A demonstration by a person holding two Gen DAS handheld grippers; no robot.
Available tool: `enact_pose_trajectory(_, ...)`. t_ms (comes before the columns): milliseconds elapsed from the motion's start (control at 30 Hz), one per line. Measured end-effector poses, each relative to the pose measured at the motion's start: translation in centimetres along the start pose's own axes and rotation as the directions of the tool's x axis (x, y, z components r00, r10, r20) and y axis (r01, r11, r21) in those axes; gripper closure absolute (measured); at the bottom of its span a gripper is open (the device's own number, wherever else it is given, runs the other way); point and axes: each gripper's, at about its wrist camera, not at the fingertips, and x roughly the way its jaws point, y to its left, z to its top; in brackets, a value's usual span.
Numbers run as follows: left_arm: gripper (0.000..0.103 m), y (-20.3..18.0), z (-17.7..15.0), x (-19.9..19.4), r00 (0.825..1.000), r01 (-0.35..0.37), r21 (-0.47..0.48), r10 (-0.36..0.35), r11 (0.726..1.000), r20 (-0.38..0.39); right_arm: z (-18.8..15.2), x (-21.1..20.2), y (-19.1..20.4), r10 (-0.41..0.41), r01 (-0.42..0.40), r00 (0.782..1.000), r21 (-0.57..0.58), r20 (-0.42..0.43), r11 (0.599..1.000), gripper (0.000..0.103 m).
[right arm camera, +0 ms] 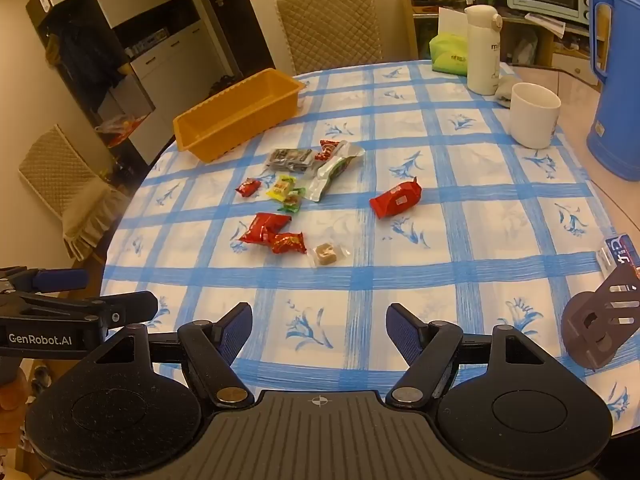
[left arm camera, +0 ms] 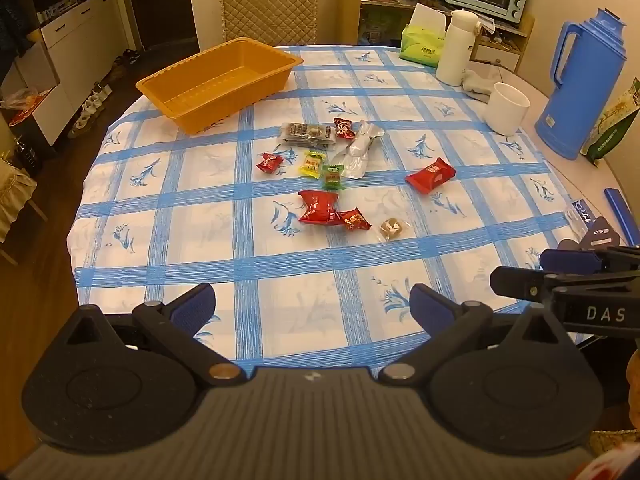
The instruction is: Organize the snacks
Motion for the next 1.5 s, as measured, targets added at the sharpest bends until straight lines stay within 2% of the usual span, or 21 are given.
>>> enact_pose_trajectory(1500, 0.0, 0.04, 0.02, -0.01, 1.0, 0.009, -0.007, -0.009, 1.0, 0.006, 0.02, 0.05, 0.32, -0.002, 0.002, 1.0, -0.003, 0.005, 1.0, 0.029)
